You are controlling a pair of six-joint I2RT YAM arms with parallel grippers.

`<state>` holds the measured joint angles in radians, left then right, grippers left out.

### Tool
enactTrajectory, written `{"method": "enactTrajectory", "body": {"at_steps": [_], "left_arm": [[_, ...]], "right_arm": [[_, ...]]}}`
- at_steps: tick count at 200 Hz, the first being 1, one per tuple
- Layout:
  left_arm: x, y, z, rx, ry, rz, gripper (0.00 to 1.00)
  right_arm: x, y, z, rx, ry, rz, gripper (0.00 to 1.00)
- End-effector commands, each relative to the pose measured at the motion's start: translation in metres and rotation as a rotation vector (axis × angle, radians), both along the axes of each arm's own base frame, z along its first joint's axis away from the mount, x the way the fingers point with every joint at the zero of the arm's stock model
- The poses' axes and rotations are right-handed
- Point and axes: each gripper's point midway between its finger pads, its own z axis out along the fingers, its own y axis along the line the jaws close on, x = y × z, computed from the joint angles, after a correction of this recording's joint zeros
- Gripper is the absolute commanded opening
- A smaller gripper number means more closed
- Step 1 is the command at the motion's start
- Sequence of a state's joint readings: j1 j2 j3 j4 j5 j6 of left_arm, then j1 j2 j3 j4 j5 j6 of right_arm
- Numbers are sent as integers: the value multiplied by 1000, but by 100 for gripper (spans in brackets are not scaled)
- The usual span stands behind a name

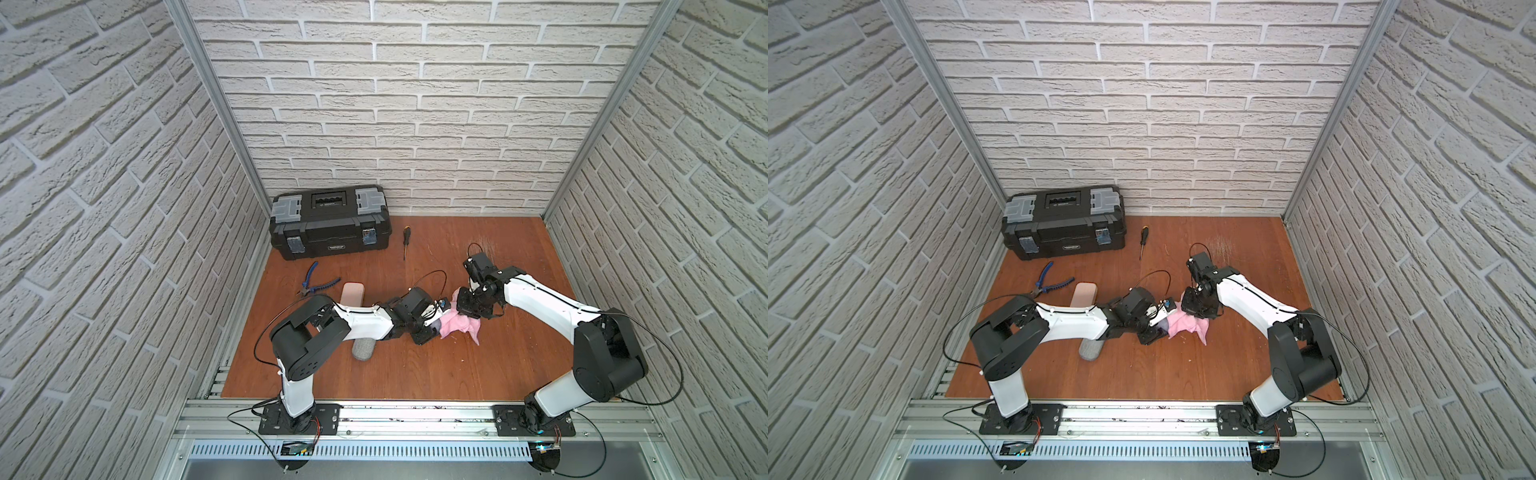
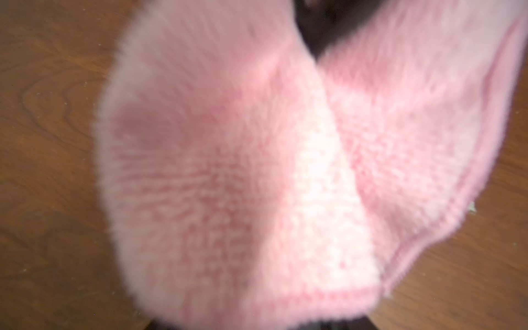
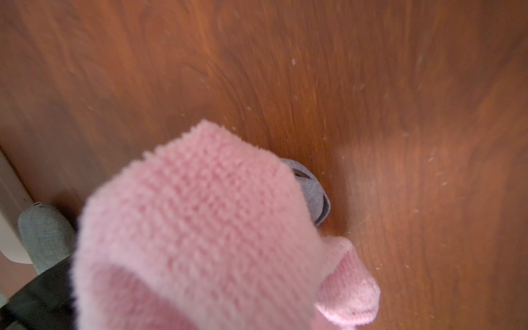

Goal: Wipe the eyeglass case
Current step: Wipe the dirt from the eyeglass case.

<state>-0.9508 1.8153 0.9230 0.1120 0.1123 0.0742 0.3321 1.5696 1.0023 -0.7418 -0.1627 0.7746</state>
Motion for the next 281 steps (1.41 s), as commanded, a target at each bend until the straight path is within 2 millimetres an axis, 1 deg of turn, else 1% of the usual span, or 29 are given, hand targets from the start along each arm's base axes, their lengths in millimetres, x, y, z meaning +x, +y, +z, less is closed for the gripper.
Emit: {"method": "enactTrajectory", "body": {"at_steps": [1,9,20,27,33,38,48,62,75,83,93,101,113,122,133,144,149,160,172,185,200,212,220,226,234,242,257,271,281], "left_arm": [[7,1,12,-19,-76,37,35],[6,1,13,-19,-82,36,35],[5,1,12,-17,-90,32,35],[5,1,12,-15,-94,33,35],[5,0,12,-12,-99,35,34],[6,0,13,-8,-105,39,34],[5,1,11,5,-121,42,35],[3,0,10,21,-147,43,35],[2,0,8,39,-170,47,35],[2,0,8,45,-188,50,35],[2,1,7,58,-209,60,35],[1,2,8,62,-226,65,35],[-2,2,7,66,-240,63,35],[-5,4,6,73,-246,58,35],[-8,5,2,84,-246,52,35],[-12,5,0,90,-246,42,34],[-13,5,-1,94,-246,40,34],[-14,5,-2,100,-247,38,35],[-13,5,-1,101,-252,41,35],[-13,4,-1,105,-255,44,35],[-13,4,-2,114,-264,46,34],[-14,4,-2,118,-273,46,35],[-13,4,-2,125,-279,48,35],[-14,3,-3,128,-281,45,34],[-14,3,-3,132,-284,46,34],[-14,4,-3,135,-286,50,34],[-14,5,-4,137,-283,55,34],[-14,6,-4,137,-279,59,34],[-14,7,-4,139,-276,62,33]], "right_arm": [[-5,-35,-15,-51,69,-67,2],[-7,-66,-11,-201,76,-33,2],[-2,-103,7,-426,62,32,2],[4,-111,23,-508,40,68,2],[9,-111,35,-540,15,96,2],[14,-105,45,-541,-12,118,2],[22,-81,60,-484,-66,154,2],[25,-32,62,-273,-86,168,2],[27,10,51,-57,-75,141,2],[27,25,37,37,-56,107,2],[24,36,18,108,-13,75,2],[24,37,7,128,7,68,2],[22,19,-5,79,22,56,2],[22,-6,-9,4,33,52,2],[19,-43,-9,-162,58,76,2],[22,-83,8,-434,62,150,2],[25,-95,19,-537,58,184,2],[33,-104,43,-657,26,235,2],[42,-84,60,-606,-44,263,2],[46,-40,65,-407,-89,274,2],[45,17,57,-128,-80,265,2],[43,52,46,54,-62,251,2],[40,66,34,138,-31,237,2],[35,69,25,171,0,235,2],[31,64,14,178,31,229,2],[26,47,5,156,53,208,2],[21,-4,-4,22,80,169,2],[19,-63,5,-287,102,207,2],[21,-89,22,-485,97,257,2]]}}
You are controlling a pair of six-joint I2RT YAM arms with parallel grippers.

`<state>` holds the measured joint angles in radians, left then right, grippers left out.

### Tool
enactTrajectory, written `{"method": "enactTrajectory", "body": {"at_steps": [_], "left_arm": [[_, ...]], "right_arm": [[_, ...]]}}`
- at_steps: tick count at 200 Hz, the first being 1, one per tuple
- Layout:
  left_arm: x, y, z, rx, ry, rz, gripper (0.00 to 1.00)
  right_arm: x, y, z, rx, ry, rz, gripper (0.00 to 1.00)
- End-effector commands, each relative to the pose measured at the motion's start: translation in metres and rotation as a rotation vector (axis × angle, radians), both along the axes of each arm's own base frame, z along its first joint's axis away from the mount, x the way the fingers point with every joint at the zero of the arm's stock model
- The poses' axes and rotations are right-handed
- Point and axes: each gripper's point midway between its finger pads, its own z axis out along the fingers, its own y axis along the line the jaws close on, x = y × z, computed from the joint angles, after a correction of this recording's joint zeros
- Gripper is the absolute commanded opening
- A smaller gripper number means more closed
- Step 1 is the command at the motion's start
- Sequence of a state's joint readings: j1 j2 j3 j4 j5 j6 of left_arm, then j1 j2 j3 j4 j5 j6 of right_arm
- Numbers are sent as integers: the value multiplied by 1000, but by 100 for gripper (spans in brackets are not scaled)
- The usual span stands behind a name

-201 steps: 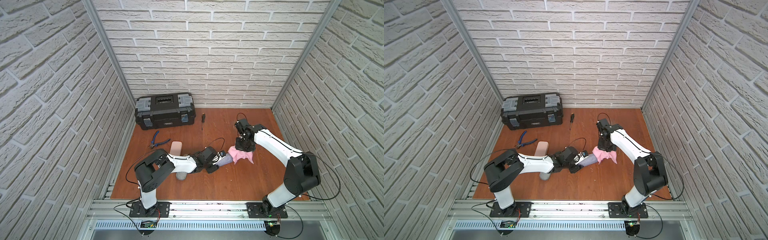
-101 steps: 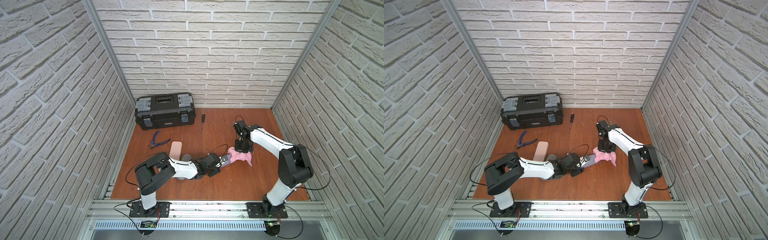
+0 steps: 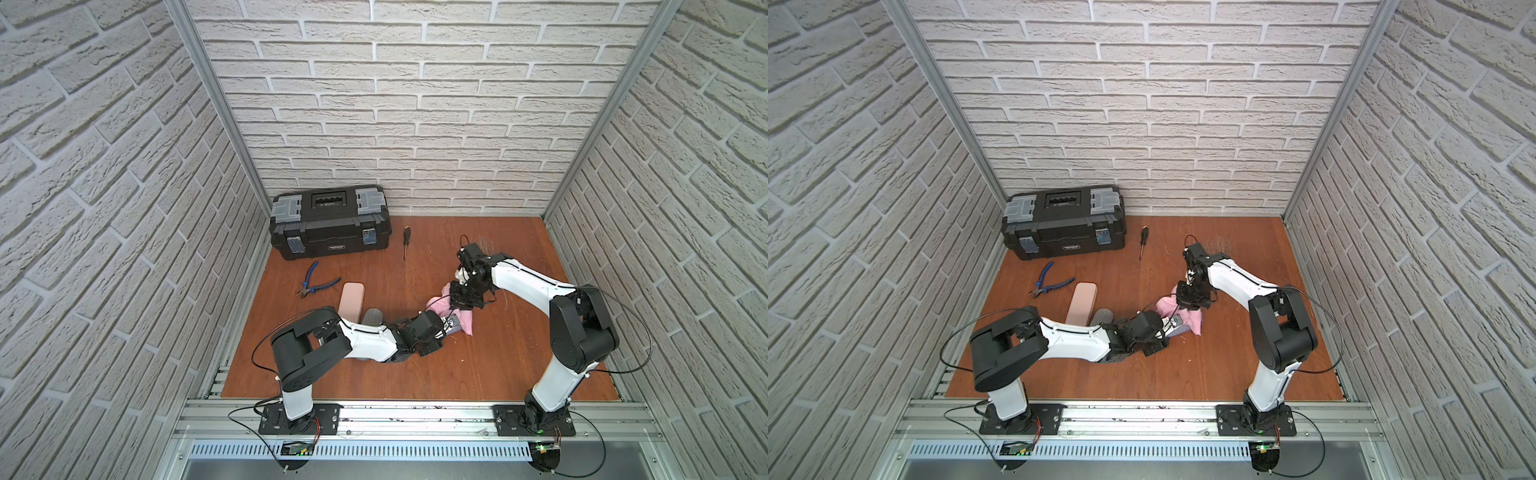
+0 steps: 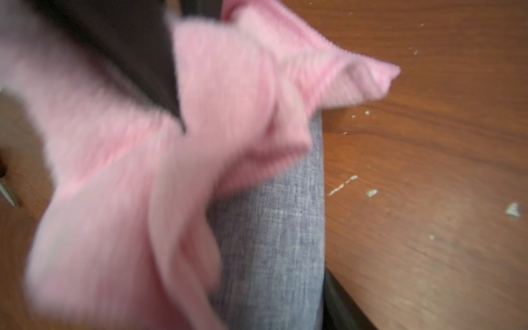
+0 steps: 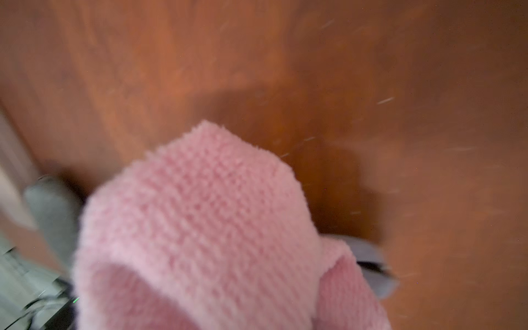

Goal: Wipe the eyeglass case
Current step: Wipe the dirt from the eyeglass case.

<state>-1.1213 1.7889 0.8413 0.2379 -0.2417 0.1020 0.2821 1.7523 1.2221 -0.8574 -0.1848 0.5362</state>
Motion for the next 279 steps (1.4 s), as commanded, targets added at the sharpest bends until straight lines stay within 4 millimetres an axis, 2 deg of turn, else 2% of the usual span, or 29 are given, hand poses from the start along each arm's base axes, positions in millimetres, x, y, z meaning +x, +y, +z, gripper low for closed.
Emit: {"method": "enactTrajectory", "body": {"at_steps": [1,10,21,33,48,61,69,84,94,100,109,118,124,131,138,154,175,191,204,215,226,238,261,279], "left_arm": [[0,11,-10,53,1,21,33],[0,11,-10,53,6,23,33],[-1,10,-9,53,16,18,32],[-2,9,-8,49,22,16,32],[-2,9,-7,48,22,16,32],[-2,10,-7,47,19,21,32],[-1,10,-7,46,17,24,32],[0,12,-7,47,12,31,32],[-1,13,-8,48,10,34,32],[-1,14,-8,48,7,37,31],[-1,15,-8,49,2,41,31],[-1,14,-8,53,-8,39,31],[-2,14,-8,61,-21,36,31],[-3,13,-9,74,-38,30,31],[-5,13,-10,86,-52,23,31],[-8,11,-13,116,-83,11,31],[-8,12,-16,165,-133,16,31],[-4,16,-17,193,-159,46,31],[-3,20,-17,207,-167,64,30],[-3,22,-18,209,-163,69,30],[-5,24,-20,213,-158,72,30],[-5,26,-21,216,-153,77,30],[-5,26,-22,216,-142,87,28],[-6,26,-22,214,-133,91,26]], "right_arm": [[-14,-89,21,-479,20,87,2],[-10,-95,37,-562,-9,117,2],[-7,-85,51,-546,-52,131,2],[-5,-53,58,-397,-92,122,2],[-7,-1,55,-110,-90,85,2],[-11,38,45,127,-49,40,2],[-16,48,30,191,-13,19,2],[-27,30,0,179,75,-18,2],[-32,4,-16,134,107,-65,2],[-33,-19,-20,57,109,-77,2],[-31,-55,-16,-123,87,-64,2],[-22,-84,1,-312,40,-26,2],[-16,-92,16,-394,6,2,2],[-7,-90,31,-437,-36,33,2],[1,-79,41,-427,-70,64,2],[12,-27,50,-296,-110,138,2],[15,43,42,-115,-96,208,2],[13,90,32,100,-64,187,2],[10,118,25,272,-29,136,2],[9,127,21,349,-8,110,2],[3,121,14,375,29,86,2],[-7,95,1,362,70,34,2],[-26,13,-21,174,117,-40,2],[-26,-43,-15,-108,96,0,2]]}}
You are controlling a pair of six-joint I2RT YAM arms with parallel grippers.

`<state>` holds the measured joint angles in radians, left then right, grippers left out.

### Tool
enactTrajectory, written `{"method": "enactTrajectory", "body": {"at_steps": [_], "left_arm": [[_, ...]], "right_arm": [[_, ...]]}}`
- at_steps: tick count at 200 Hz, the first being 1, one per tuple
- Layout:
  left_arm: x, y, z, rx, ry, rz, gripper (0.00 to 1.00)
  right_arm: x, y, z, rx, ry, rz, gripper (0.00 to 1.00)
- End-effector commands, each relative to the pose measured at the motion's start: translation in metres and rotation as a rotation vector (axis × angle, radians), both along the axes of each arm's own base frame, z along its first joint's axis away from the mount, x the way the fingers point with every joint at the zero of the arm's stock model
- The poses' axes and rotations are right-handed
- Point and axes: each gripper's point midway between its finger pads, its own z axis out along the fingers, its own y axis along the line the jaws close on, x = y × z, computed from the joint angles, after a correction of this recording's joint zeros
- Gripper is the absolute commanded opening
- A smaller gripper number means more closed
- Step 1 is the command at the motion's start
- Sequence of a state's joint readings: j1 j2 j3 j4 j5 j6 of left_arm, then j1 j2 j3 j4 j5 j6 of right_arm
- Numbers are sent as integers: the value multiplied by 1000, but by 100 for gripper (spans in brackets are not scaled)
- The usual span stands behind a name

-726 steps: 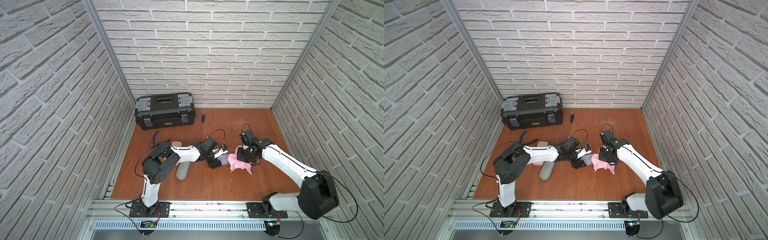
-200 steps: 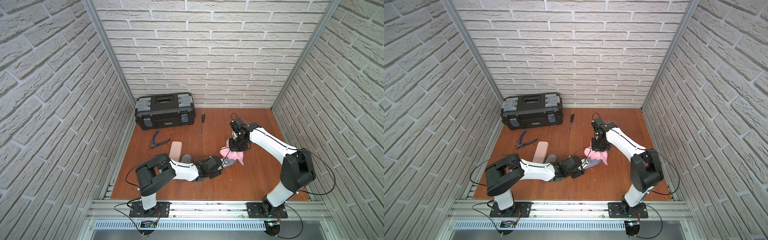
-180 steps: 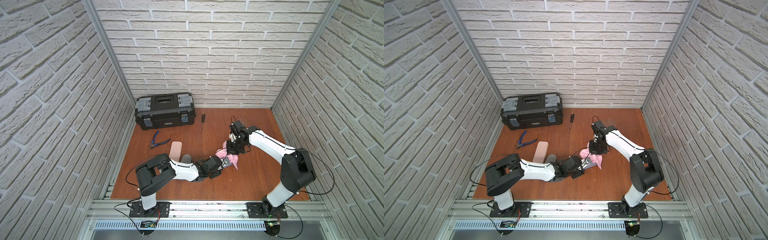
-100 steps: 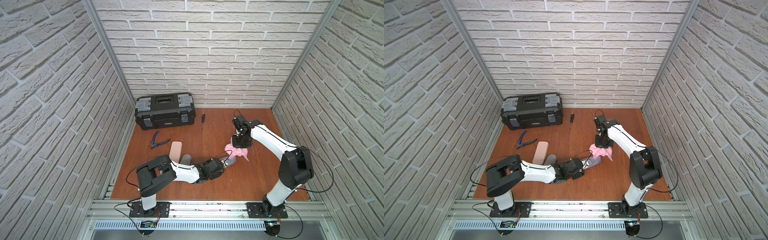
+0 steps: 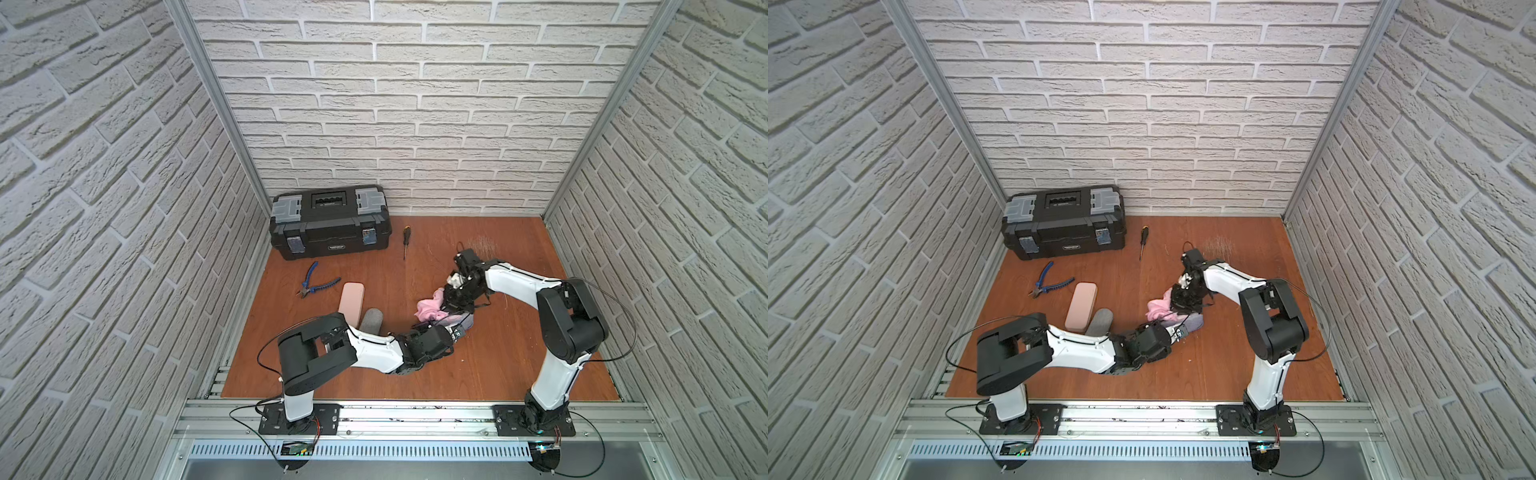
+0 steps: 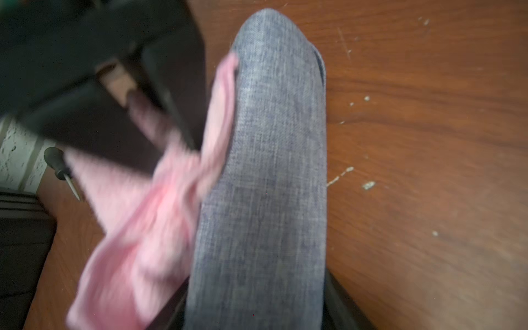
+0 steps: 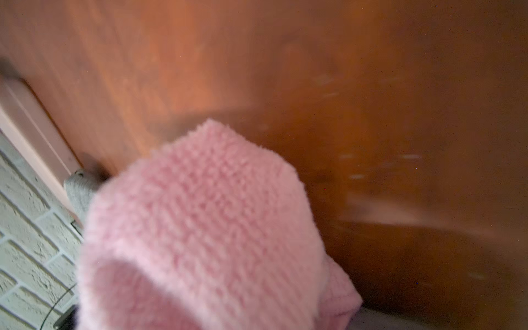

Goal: Wipe the eyeglass case
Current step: Wipe the dirt from the eyeglass case.

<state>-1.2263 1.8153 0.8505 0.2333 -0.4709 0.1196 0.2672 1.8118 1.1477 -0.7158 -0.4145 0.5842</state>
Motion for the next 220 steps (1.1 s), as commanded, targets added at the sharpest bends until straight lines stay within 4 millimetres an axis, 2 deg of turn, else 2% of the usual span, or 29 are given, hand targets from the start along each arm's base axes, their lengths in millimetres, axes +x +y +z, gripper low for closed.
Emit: {"method": "enactTrajectory", "body": {"at_steps": [1,9,17,33,45,65,73,83,92,102,118,135,153,169,186,220], "left_arm": [[4,26,-24,116,19,59,26],[3,26,-24,114,22,57,26],[2,26,-24,111,25,52,25],[-1,23,-24,101,40,31,25],[-4,22,-24,96,53,15,25],[-4,22,-24,84,78,17,25],[-3,22,-24,78,93,24,25],[-2,24,-25,73,117,37,25],[-1,26,-25,64,136,49,25],[0,27,-26,52,161,59,25],[0,30,-27,37,199,73,25],[0,32,-29,25,246,79,24],[-3,31,-31,13,289,65,24],[-4,30,-32,11,319,51,24],[-5,29,-33,9,342,41,24],[-5,29,-33,-21,424,60,23]], "right_arm": [[-23,-78,10,-343,31,53,2],[-14,-85,21,-414,-9,73,2],[-2,-80,34,-420,-60,79,2],[18,-43,58,-355,-162,112,2],[23,-6,69,-280,-195,163,2],[13,49,61,-24,-135,156,2],[6,60,52,57,-98,127,2],[-3,62,39,97,-55,106,2],[-11,54,27,107,-16,87,2],[-18,37,15,93,14,59,2],[-25,-10,-1,-50,47,49,2],[-25,-61,-5,-258,43,66,2],[-18,-93,0,-420,21,82,2],[-7,-103,7,-475,-15,75,2],[1,-97,11,-451,-38,65,2],[-3,-104,15,-492,-44,72,2]]}}
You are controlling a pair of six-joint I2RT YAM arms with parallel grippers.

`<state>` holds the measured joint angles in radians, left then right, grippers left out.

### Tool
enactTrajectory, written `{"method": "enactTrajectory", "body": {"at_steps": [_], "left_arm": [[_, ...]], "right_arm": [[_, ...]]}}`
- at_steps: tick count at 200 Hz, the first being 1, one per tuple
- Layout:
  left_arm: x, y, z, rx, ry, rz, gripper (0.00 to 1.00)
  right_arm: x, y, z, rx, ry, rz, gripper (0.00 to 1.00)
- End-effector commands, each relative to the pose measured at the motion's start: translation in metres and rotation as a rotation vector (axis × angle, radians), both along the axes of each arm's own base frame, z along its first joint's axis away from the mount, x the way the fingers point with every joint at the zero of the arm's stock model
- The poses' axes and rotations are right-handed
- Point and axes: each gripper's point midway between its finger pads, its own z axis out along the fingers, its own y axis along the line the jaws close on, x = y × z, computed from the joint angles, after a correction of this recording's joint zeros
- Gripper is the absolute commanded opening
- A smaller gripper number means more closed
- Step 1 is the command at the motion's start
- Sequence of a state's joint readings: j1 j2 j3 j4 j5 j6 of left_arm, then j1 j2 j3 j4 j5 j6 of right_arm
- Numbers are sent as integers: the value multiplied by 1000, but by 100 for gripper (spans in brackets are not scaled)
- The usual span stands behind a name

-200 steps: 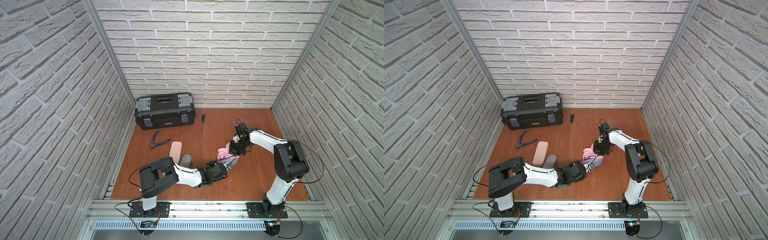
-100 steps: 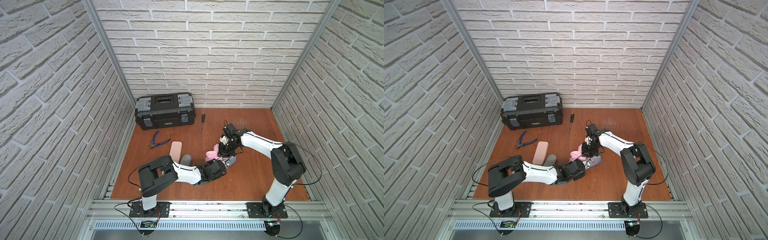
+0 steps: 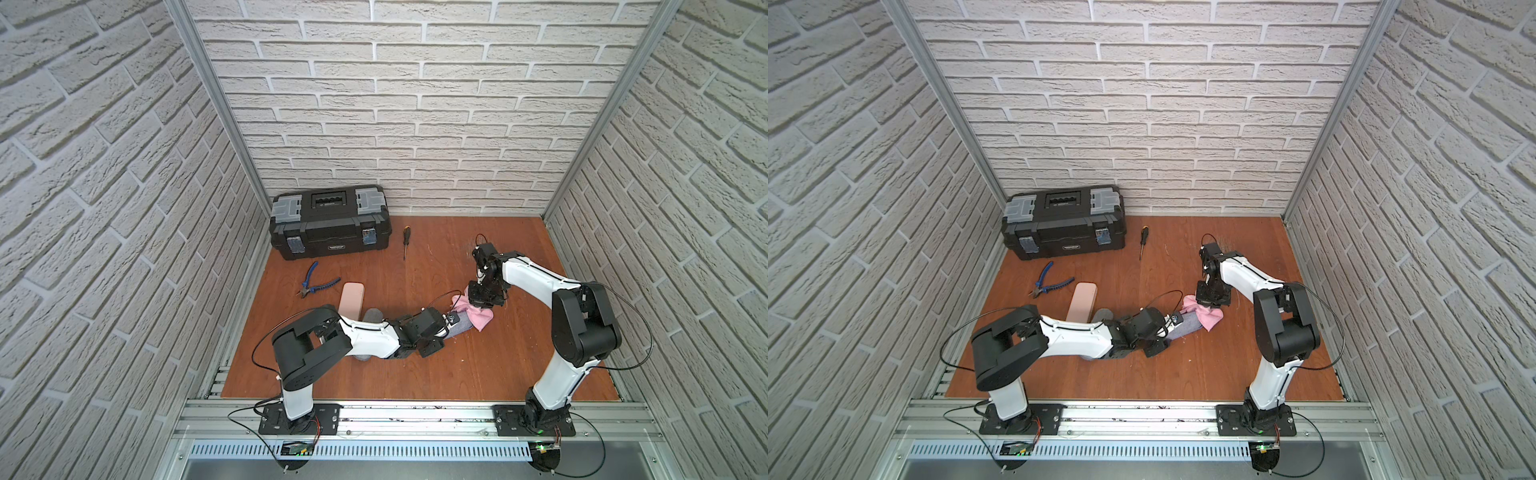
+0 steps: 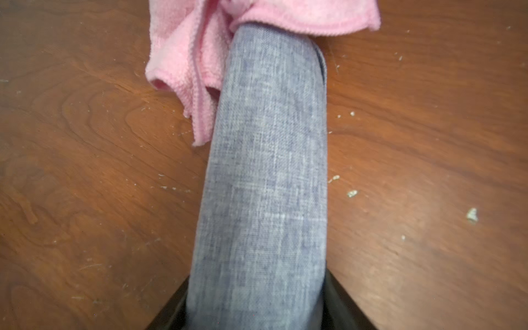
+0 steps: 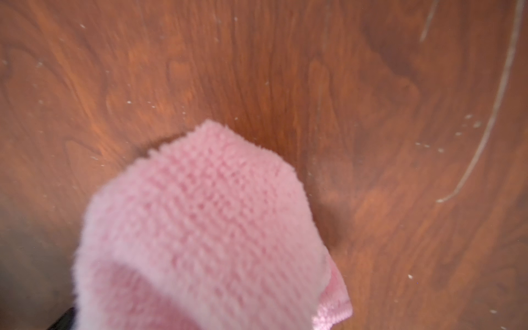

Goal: Wipe the eyeglass case
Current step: Wipe the dirt from the eyeglass case.

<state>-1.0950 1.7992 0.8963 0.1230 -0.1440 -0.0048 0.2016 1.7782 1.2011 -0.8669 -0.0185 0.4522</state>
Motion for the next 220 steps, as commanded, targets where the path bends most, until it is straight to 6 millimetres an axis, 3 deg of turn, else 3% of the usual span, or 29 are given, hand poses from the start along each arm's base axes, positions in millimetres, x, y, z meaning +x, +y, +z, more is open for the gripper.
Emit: {"method": "enactTrajectory", "body": {"at_steps": [1,30,79,138,163,220], "left_arm": [[-9,30,-26,104,130,39,23],[-7,31,-25,73,213,73,23],[-11,25,-23,73,286,69,22],[-14,19,-22,53,317,47,22],[-15,15,-17,40,330,33,16],[-19,7,-8,7,353,-2,15]], "right_arm": [[-12,-16,8,-95,22,31,2],[-23,-25,1,-136,49,27,2],[-45,2,3,-51,21,-28,2],[-61,62,0,156,-1,-66,2],[-68,87,-4,256,11,-95,2],[-67,148,5,489,14,-105,2]]}}
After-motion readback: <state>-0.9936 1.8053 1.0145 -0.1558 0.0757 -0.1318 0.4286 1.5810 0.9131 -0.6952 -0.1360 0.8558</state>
